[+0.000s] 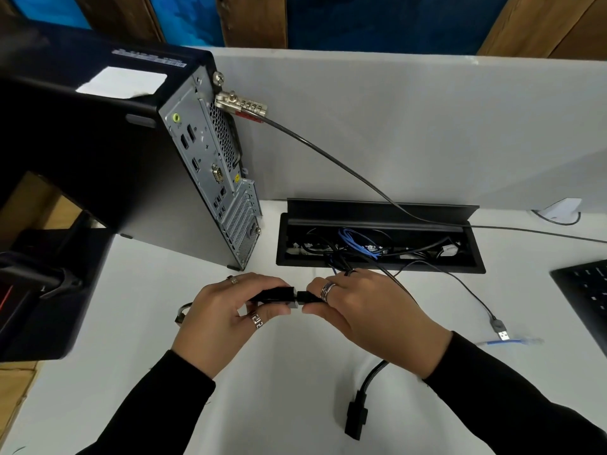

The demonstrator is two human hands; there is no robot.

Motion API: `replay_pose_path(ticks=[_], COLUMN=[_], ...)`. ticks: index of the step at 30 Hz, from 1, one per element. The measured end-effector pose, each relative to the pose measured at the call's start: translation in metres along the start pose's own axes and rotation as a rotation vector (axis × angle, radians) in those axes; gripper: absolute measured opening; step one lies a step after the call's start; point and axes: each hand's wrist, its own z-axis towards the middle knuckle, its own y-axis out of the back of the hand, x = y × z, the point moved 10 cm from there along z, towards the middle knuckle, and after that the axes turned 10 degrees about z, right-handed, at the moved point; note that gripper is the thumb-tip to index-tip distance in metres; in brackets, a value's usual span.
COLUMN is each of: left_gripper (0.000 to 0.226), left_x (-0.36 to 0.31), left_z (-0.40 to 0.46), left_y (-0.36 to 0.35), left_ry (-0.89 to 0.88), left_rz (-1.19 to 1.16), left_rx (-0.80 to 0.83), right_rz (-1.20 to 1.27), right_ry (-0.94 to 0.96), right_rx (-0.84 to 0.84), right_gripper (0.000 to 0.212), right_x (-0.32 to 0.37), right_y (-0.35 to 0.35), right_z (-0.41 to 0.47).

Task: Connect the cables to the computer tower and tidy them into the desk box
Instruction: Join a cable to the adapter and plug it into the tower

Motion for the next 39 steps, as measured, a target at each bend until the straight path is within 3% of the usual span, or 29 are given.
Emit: replay_pose_path(ticks=[4, 11, 16, 21, 24, 27, 29, 33, 36, 39], left_gripper=[0.028, 0.032, 0.024, 0.031, 0.062, 0.069, 0.067, 0.06, 0.054, 0.047], left_x=[0.002, 0.025, 0.063, 0.077, 0.078, 0.071, 0.069, 0.067, 0.047, 0.031], left_z=[0.0, -0.004, -0.02, -0.024, -0.022, -0.025, -0.026, -0.027, -0.021, -0.014], left_y=[-0.001, 0.004, 0.03, 0.037, 0.039, 0.029, 0.024, 0.014, -0.003, -0.01], left_ry=[0.013, 0.113, 0.366, 0.421, 0.409, 0.436, 0.477, 0.563, 0.52, 0.479], left_rz=[-0.02, -0.009, -0.283, -0.452, -0.507, -0.67, -0.801, -1.131, -1.39, -1.472], left_rx=[0.012, 0.217, 0.261, 0.25, 0.234, 0.246, 0.167, -0.167, -0.304, -0.372], right_rz=[0.095, 0.237, 0.4, 0.422, 0.436, 0.463, 0.503, 0.553, 0.537, 0.521], right_ry=[-0.035, -0.089, -0.181, -0.269, -0.369, -0.444, -0.5, -0.546, -0.557, -0.537], right_rx=[0.05, 0.067, -0.039, -0.054, -0.07, -0.065, -0.064, -0.08, -0.053, -0.054], right_gripper=[0.036, 0.049, 0.038, 0.035, 0.026, 0.022, 0.006, 0.038, 0.038, 0.026], right_x=[-0.005, -0.015, -0.045, -0.06, -0.075, -0.085, -0.091, -0.098, -0.096, -0.09], right_y=[-0.008, -0.009, 0.007, -0.002, -0.009, -0.024, -0.034, -0.047, -0.057, -0.059], right_z=[-0.002, -0.013, -0.037, -0.056, -0.07, -0.087, -0.099, -0.115, -0.118, -0.117])
